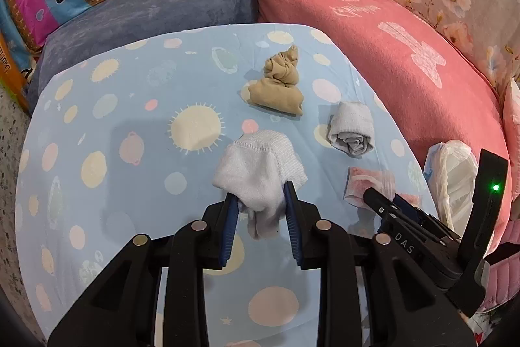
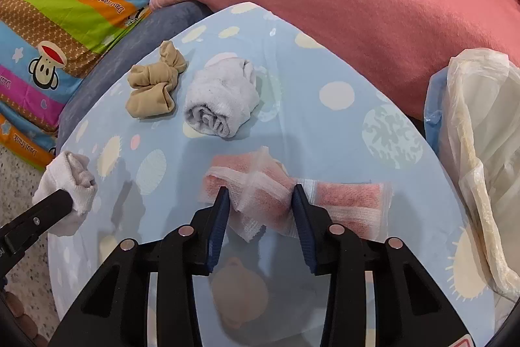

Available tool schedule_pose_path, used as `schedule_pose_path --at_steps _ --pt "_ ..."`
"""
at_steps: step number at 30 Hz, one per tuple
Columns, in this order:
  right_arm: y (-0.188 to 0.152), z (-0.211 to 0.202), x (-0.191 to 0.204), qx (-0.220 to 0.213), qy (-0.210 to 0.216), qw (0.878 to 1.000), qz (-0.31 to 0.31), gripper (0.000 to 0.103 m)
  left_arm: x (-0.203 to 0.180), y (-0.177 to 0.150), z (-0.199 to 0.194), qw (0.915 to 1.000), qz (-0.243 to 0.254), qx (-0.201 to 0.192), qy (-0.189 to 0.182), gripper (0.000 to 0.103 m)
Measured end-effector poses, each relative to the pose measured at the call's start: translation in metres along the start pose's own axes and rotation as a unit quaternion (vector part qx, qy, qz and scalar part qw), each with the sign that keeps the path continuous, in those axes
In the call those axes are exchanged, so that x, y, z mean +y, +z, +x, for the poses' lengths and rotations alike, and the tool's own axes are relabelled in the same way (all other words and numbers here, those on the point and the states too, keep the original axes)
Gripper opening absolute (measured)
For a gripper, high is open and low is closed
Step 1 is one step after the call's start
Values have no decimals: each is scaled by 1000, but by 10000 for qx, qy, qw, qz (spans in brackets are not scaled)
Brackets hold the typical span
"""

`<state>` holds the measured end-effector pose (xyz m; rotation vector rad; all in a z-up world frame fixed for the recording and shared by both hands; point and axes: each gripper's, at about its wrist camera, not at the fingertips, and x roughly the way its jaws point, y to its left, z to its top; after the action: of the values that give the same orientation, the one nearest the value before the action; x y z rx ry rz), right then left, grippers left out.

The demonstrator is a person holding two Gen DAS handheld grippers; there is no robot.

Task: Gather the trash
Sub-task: 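Carry the sock and pink strip over the bin and open both tools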

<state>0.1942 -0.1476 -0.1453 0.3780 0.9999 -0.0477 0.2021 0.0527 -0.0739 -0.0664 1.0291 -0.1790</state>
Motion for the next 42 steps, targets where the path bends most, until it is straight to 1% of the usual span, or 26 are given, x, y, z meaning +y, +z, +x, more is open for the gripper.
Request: schedule_pose_path --at_steps 1,3,4,5,9,12,21,29,36,42 --pt "0 0 -1 32 38 10000 1 26 -1 -1 1 10000 8 12 -5 27" --pt "-1 -2 -3 42 112 9999 51 19 -4 -2 0 10000 40 14 -13 27" --pt "0 -4 -4 32 139 9999 55 14 -5 -2 -1 10000 54 9 -20 27" --pt "0 -8 -4 8 143 9999 49 13 -7 -2 -2 10000 67 3 -35 27" --pt "4 -30 -6 -192 194 9996 49 13 -18 -3 -12 9998 171 -81 -75 27" --pt "10 -55 -9 -419 257 9988 57 13 -29 -3 -21 9995 261 -153 -115 27" --pt "23 -137 -26 -1166 346 9926 7 13 -82 -7 -51 9965 681 -386 -291 27" --pt "29 -193 -64 -1657 232 9858 153 13 -139 -14 -68 9907 1131 -482 -589 27" --pt "31 -221 -105 -1913 2 9806 428 13 -192 -18 -71 9833 1512 -465 -899 27" --pt "28 -235 -140 -2026 -217 9765 699 13 -226 -22 -67 9766 1779 -391 -1145 27"
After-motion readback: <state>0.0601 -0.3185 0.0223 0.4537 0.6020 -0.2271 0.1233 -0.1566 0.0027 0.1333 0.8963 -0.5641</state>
